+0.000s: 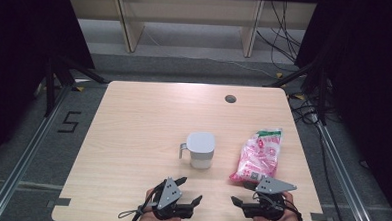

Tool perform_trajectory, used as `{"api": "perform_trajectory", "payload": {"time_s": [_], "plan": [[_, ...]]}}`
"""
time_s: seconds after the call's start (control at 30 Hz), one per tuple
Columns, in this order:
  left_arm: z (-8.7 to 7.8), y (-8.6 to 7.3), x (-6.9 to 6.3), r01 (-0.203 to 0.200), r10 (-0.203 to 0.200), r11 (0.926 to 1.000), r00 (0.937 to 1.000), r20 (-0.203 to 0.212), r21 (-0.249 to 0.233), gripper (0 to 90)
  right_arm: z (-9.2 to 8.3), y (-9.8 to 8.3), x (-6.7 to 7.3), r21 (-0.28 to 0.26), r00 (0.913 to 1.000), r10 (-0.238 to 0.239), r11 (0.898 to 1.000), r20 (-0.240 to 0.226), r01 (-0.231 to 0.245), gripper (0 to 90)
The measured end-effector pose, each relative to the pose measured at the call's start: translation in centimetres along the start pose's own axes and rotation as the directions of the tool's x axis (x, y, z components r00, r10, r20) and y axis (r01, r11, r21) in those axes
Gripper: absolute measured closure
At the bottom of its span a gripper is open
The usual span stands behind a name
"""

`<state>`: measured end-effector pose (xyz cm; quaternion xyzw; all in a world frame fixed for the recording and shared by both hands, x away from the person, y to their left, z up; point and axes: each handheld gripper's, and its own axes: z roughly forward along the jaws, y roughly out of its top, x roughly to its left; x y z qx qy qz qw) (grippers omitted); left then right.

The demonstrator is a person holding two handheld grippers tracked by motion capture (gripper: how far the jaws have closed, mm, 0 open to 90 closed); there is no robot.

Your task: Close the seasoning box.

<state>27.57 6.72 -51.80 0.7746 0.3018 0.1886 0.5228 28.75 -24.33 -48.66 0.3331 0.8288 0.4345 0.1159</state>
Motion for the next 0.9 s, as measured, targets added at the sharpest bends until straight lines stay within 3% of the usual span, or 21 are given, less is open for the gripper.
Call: {"api": "perform_trajectory", "payload": {"time_s": [0.07, 0.13, 0.17, 0.2, 0.27, 0.3, 0.33, 0.37, 0.47, 0.57, 0.6, 0.63, 0.73, 0.77, 0.9], "plan": [[0.0, -0.2, -0.3, 0.02, -0.02, 0.9995, 0.9998, 0.011, -0.024, 24.0, 0.0, -0.3, 0.1, 0.008, 1.0, -0.003, 1.0, -0.005, 0.003, 32.5], [0.0, -0.2, -0.2, -0.011, 0.011, 0.9998, 0.9999, 0.006, -0.019, 24.1, 0.0, -0.5, 0.3, 0.018, 0.9999, -0.012, 1.0, -0.012, 0.012, 32.5], [0.1, -0.2, -0.3, 0.022, -0.022, 0.9994, 0.9998, 0.004, -0.028, 24.1, 0.1, -0.6, 0.5, 0.016, 0.9999, 0.0, 1.0, -0.014, 0.001, 32.5], [0.1, -0.2, -0.4, 0.024, -0.024, 0.9993, 0.9997, 0.006, -0.03, 24.2, 0.1, -0.6, 0.4, 0.024, 0.9995, -0.026, 0.999, -0.018, 0.026, 32.4], [-0.2, -0.1, -0.4, 0.019, -0.019, 0.9997, 0.9998, -0.008, -0.014, 24.2, 0.3, -0.6, 0.8, 0.033, 0.9998, -0.009, 0.999, -0.019, 0.01, 32.3], [-0.1, -0.1, -0.4, 0.022, -0.022, 0.9991, 0.9998, -0.003, -0.035, 24.2, 0.4, -0.6, 0.8, 0.037, 0.9997, -0.018, 0.999, -0.017, 0.018, 32.2], [-0.4, 0.1, -0.3, 0.0, 0.0, 0.9999, 0.9999, -0.016, -0.016, 24.2, 0.5, -0.6, 0.9, 0.047, 0.9995, -0.021, 0.999, -0.025, 0.022, 32.2], [-0.3, 0.1, -0.4, 0.018, -0.019, 0.9993, 0.9998, -0.007, -0.032, 24.2, 0.6, -0.7, 1.0, 0.04, 0.9995, -0.021, 0.999, -0.022, 0.022, 32.1], [-0.5, 0.2, -0.5, 0.018, -0.019, 0.9993, 0.9998, -0.011, -0.033, 24.3, 0.7, -0.7, 1.1, 0.045, 0.9995, -0.023, 0.999, -0.023, 0.024, 32.1], [-0.8, 0.4, -0.4, -0.007, 0.007, 0.9999, 0.9998, -0.021, -0.011, 24.3, 0.6, -0.6, 1.1, 0.039, 0.9997, -0.011, 0.999, -0.023, 0.012, 32.1], [-0.6, 0.4, -0.5, 0.006, -0.006, 0.9993, 0.9999, -0.009, -0.037, 24.3, 0.6, -0.6, 1.0, 0.04, 0.9997, -0.016, 0.999, -0.018, 0.017, 32.2], [-0.8, 0.4, -0.4, -0.007, 0.007, 0.9999, 0.9999, -0.015, -0.014, 24.3, 0.6, -0.6, 1.1, 0.04, 0.9997, -0.015, 0.999, -0.019, 0.016, 32.2], [-0.6, 0.4, -0.4, 0.02, -0.02, 0.9994, 0.9997, -0.017, -0.03, 24.3, 0.6, -0.6, 1.1, 0.039, 0.9997, -0.015, 0.999, -0.021, 0.016, 32.2], [-0.5, 0.4, -0.3, -0.002, 0.001, 0.9994, 0.9999, -0.011, -0.035, 24.3, 0.7, -0.6, 1.0, 0.04, 0.9997, -0.018, 0.999, -0.018, 0.018, 32.2], [-0.7, 0.4, 0.1, 0.012, -0.012, 0.9998, 0.9995, -0.029, -0.017, 24.1, 0.7, -0.6, 0.9, 0.035, 0.9993, -0.02, 0.999, -0.033, 0.021, 32.2]]}}
